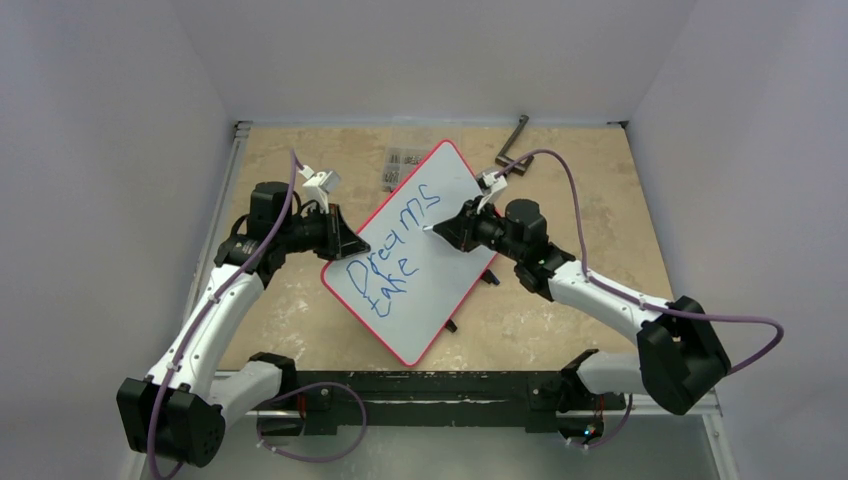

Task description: Write a sentence on the whiteboard

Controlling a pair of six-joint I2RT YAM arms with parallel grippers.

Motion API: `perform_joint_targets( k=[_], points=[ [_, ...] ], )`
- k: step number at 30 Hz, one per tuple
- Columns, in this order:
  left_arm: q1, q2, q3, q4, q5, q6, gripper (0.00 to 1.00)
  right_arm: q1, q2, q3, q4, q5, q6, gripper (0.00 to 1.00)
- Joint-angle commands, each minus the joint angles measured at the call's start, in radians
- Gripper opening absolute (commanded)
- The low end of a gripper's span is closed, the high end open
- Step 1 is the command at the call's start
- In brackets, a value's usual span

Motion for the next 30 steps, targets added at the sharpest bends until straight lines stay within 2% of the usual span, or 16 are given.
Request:
perform_joint_targets(
  k=[1,16,30],
  points=[
    [-0.007,0.006,-0.007,-0.012,-0.098,0.122,0.0,0.005,-0.005,-0.048,-0.007,-0.03,-0.001,0.0],
    [-0.008,0.005,-0.006,-0.012,-0.097,0.12,0.0,0.004,-0.065,-0.109,-0.126,0.096,-0.051,0.0],
    [-0.008,0.006,-0.006,-0.011,-0.094,0.119,0.0,0.007,-0.065,-0.16,-0.13,0.038,-0.054,0.0]
  ],
)
